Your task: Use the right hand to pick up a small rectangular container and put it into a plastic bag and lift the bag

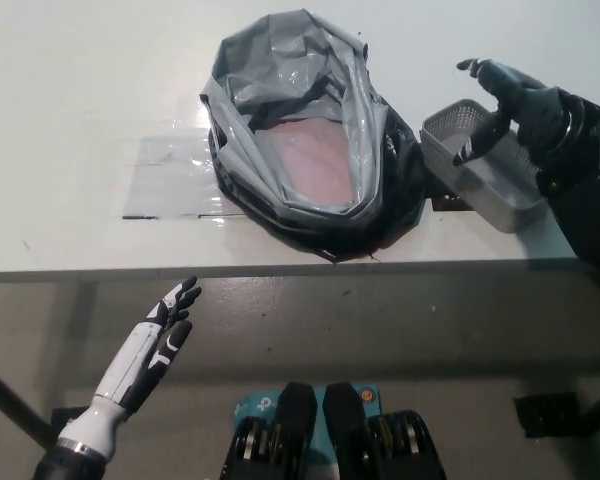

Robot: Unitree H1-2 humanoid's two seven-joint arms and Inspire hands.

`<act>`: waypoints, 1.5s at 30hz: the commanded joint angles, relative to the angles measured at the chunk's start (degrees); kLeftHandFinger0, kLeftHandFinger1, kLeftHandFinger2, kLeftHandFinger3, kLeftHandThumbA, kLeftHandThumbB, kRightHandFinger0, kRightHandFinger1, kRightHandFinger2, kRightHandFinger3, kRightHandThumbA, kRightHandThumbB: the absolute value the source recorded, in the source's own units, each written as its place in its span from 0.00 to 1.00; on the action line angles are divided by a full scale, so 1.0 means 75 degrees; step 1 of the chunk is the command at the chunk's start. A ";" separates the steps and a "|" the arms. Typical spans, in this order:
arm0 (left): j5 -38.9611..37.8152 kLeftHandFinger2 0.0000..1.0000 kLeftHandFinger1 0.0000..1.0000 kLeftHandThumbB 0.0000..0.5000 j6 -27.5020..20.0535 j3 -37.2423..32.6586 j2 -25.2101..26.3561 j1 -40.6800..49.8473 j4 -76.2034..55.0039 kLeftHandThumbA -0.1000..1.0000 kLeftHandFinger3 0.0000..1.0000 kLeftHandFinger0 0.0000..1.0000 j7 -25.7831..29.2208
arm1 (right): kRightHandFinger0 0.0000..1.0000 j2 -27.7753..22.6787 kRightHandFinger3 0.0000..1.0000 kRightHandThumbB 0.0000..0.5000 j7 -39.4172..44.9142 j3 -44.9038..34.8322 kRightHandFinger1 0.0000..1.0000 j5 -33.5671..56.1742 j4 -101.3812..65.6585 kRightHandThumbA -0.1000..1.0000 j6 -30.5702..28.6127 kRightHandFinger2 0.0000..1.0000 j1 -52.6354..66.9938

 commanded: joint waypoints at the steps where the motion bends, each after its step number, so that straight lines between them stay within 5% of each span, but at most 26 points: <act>1: 0.0031 1.00 1.00 1.00 -0.0234 0.0017 0.0091 -0.0114 -0.0242 1.00 1.00 1.00 -0.0109 | 1.00 -0.0010 1.00 1.00 0.0212 -0.0182 1.00 -0.0268 0.0107 0.98 0.0085 1.00 -0.0366; 33: -0.0057 1.00 1.00 1.00 -0.0251 0.0047 0.0082 -0.0119 -0.0241 1.00 1.00 1.00 -0.0126 | 1.00 0.0384 1.00 1.00 0.0302 0.0158 1.00 0.0325 0.2368 0.98 -0.0244 1.00 -0.0235; 37: -0.0065 1.00 1.00 0.99 -0.0284 0.0057 0.0091 -0.0141 -0.0200 1.00 1.00 1.00 -0.0120 | 1.00 0.0685 1.00 0.79 -0.0754 -0.0199 1.00 0.0474 0.2696 0.59 -0.0326 1.00 -0.0190; 38: -0.0070 1.00 1.00 0.99 -0.0293 0.0067 0.0099 -0.0125 -0.0207 1.00 1.00 1.00 -0.0116 | 0.77 0.0753 1.00 0.70 -0.1113 -0.0208 1.00 0.0408 0.2889 0.45 -0.0497 1.00 -0.0211; 39: -0.0067 1.00 1.00 1.00 -0.0307 0.0075 0.0106 -0.0114 -0.0209 1.00 1.00 1.00 -0.0110 | 0.73 0.0799 1.00 0.71 -0.1504 -0.0119 0.96 0.0251 0.3068 0.37 -0.0686 1.00 -0.0228; 41: -0.0043 1.00 1.00 1.00 -0.0340 0.0076 0.0114 -0.0067 -0.0202 1.00 1.00 1.00 -0.0093 | 1.00 0.0816 0.96 0.63 -0.2055 -0.0066 1.00 0.0111 0.3082 0.25 -0.0954 1.00 -0.0143; 42: -0.0069 1.00 1.00 1.00 -0.0360 0.0079 0.0110 -0.0057 -0.0183 1.00 1.00 1.00 -0.0100 | 0.95 0.0826 0.98 0.57 -0.2238 -0.0088 1.00 0.0115 0.3101 0.23 -0.1025 0.98 -0.0126; 43: -0.0083 1.00 1.00 1.00 -0.0344 0.0084 0.0102 -0.0058 -0.0163 1.00 1.00 1.00 -0.0099 | 0.77 0.0838 0.97 0.55 -0.2504 -0.0131 0.85 0.0134 0.3159 0.19 -0.1152 0.87 -0.0122; 45: -0.0041 1.00 1.00 0.99 -0.0325 0.0086 0.0117 -0.0027 -0.0178 1.00 1.00 1.00 -0.0089 | 0.61 0.0855 0.94 0.54 -0.2817 -0.0167 0.70 0.0165 0.3213 0.14 -0.1365 0.77 -0.0089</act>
